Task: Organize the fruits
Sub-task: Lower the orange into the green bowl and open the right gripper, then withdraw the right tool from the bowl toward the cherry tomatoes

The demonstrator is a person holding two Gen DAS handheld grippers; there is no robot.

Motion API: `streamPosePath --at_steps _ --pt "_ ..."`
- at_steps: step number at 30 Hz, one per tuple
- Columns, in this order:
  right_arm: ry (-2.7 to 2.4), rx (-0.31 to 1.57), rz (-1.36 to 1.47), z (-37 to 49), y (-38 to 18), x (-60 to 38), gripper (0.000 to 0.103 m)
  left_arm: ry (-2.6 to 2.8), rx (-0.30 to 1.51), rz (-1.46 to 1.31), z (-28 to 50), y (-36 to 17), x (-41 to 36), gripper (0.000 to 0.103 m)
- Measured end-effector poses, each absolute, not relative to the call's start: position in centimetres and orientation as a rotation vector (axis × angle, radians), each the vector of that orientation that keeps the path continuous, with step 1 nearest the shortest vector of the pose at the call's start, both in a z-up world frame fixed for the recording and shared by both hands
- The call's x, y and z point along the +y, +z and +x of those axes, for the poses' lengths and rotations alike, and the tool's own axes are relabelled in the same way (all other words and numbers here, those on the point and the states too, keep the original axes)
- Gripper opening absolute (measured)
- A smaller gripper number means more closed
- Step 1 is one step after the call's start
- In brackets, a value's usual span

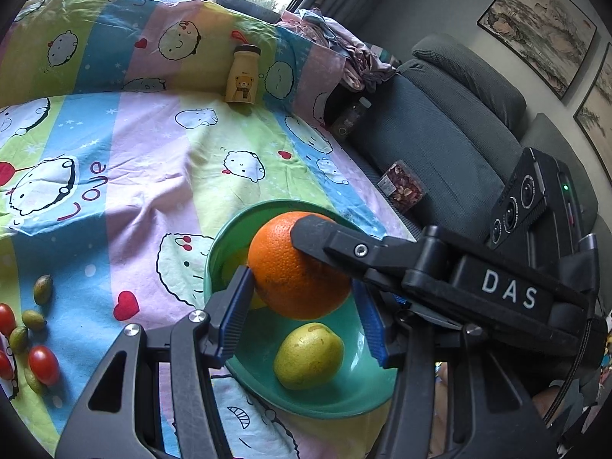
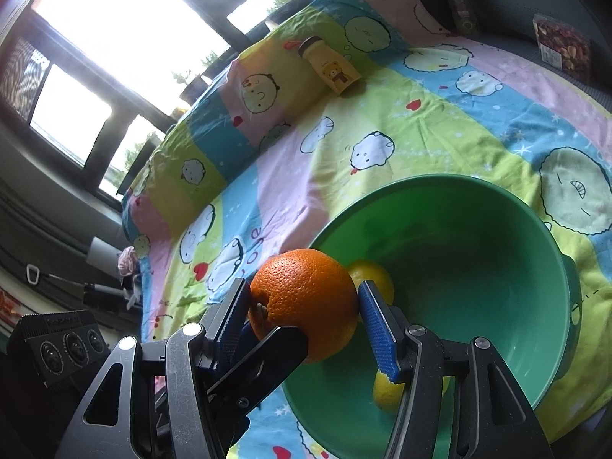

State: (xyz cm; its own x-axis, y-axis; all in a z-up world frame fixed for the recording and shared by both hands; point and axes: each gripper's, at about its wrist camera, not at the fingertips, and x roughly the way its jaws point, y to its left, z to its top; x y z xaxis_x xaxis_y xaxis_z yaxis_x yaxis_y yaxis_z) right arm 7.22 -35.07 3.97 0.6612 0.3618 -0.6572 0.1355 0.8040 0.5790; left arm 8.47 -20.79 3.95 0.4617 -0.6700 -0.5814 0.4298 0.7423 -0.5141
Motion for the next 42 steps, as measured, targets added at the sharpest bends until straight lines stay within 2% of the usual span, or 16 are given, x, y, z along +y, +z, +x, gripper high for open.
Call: streamPosePath --at_steps 21,31,38,42 --pt "0.071 0.912 0.673 7.0 2.1 -37.4 0.061 -0.712 0.920 -0.249 8.7 2.1 -23.8 0.051" --pt "-0.013 0.930 0.661 6.7 1.8 -38.2 0.061 -0.702 0.887 -0.162 7.8 2.4 -24.7 0.049" --pt "0.006 0.887 0.619 6.6 3.3 -36.8 0.061 -0.633 0.840 -0.155 7.1 4.1 -22.3 0.055" --pt "0.056 0.860 0.584 6.6 4.3 -35.2 0.063 -0.497 0.797 -0.130 6.8 5.1 -19.4 0.064"
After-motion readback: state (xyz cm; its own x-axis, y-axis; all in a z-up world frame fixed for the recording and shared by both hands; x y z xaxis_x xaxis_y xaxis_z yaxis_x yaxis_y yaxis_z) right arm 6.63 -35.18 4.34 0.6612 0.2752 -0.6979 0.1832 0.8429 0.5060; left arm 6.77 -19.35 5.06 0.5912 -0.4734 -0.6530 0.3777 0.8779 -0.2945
